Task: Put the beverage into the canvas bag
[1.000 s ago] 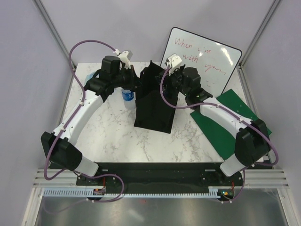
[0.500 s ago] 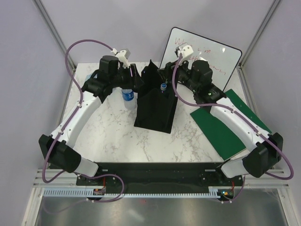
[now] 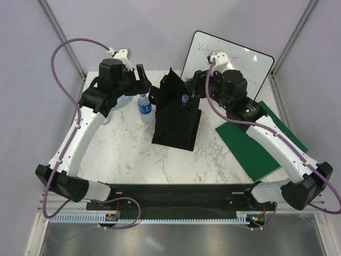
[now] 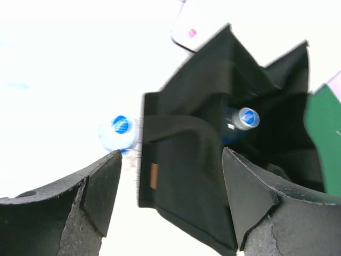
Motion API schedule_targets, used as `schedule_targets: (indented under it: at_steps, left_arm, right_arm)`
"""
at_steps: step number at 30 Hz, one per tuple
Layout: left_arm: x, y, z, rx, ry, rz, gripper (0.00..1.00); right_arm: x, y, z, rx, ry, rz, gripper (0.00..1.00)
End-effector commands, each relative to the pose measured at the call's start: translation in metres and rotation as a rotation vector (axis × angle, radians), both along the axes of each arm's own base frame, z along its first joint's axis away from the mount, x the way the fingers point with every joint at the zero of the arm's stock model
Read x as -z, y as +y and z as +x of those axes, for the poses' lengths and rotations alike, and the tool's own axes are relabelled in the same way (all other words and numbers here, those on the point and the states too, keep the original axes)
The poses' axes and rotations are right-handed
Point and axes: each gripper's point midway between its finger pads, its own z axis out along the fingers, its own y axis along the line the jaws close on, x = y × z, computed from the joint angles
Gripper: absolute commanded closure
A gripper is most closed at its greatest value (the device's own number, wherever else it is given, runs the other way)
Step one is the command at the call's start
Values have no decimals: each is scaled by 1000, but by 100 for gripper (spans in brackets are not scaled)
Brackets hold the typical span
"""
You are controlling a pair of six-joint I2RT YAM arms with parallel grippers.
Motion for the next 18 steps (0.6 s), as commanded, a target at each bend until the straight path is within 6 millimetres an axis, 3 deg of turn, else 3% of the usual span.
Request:
schedule_targets:
  at_steps: [1,5,12,18]
  left_arm:
    - [-6,41,6,-122,-27,98,19]
    - [22,42,18,-129,37,131,22]
    - [59,25,43,-93,120,129,26]
    - [85,19,56,-85,169,140,26]
  right_arm:
    - [-5,-22,-4,120,69,49,34]
    - [2,-39,1,238,125,60,34]
    - [31,-19,8,196,226,43,36]
    - [59,-15,15,206,282,6,44]
